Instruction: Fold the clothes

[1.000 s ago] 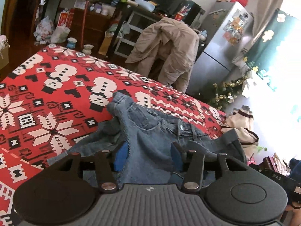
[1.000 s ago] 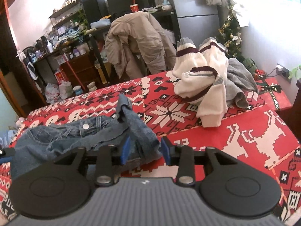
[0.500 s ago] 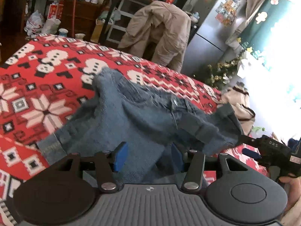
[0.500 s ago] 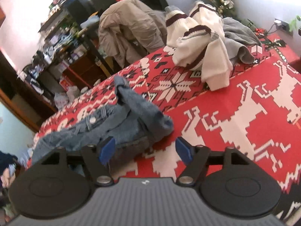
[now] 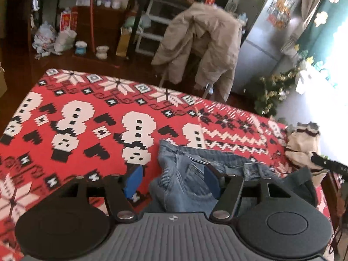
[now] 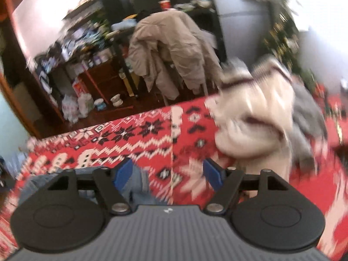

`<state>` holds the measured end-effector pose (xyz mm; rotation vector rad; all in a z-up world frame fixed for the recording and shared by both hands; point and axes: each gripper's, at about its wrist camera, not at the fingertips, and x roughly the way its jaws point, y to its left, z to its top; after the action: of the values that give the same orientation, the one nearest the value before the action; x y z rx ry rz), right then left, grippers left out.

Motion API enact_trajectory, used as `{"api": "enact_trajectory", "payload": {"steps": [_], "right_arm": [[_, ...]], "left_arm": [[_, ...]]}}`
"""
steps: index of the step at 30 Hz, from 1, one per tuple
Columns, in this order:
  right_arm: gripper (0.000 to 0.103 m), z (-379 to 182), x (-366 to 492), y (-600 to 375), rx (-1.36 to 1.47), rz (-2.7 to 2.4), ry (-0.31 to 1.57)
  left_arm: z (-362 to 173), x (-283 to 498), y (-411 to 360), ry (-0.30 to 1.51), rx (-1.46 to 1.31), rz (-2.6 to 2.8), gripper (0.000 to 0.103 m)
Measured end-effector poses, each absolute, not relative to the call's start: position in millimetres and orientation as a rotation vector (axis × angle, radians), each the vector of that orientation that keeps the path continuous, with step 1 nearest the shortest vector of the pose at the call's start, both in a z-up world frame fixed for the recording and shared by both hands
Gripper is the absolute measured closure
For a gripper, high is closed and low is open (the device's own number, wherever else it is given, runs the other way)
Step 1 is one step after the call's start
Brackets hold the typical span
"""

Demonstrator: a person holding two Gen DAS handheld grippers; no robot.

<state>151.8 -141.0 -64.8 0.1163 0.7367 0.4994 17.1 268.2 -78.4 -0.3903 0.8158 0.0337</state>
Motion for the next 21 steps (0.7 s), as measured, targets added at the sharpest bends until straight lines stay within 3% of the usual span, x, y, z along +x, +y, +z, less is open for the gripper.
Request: {"api": "enact_trajectory", "payload": {"steps": [3, 7, 13, 21], "right_arm": [[0.035, -63, 182, -113, 0.011, 0.620, 0.770], [0.083, -74, 224, -64, -0.150, 0.761, 0.927], [0.083, -104, 263, -13, -0.220, 0.858, 1.190], [0.085, -118, 259, 10, -0.377, 0.835, 1.250]], "left_arm": [[-93, 42, 269, 0.884, -0.384, 0.024, 0.042], [-108, 65, 270, 0.949, -0.385, 0.003, 0.042], [-120, 86, 286, 0.997, -0.496, -0.017, 0.042], [-130, 101, 294, 1.057, -0.560, -0.054, 0.046]]}}
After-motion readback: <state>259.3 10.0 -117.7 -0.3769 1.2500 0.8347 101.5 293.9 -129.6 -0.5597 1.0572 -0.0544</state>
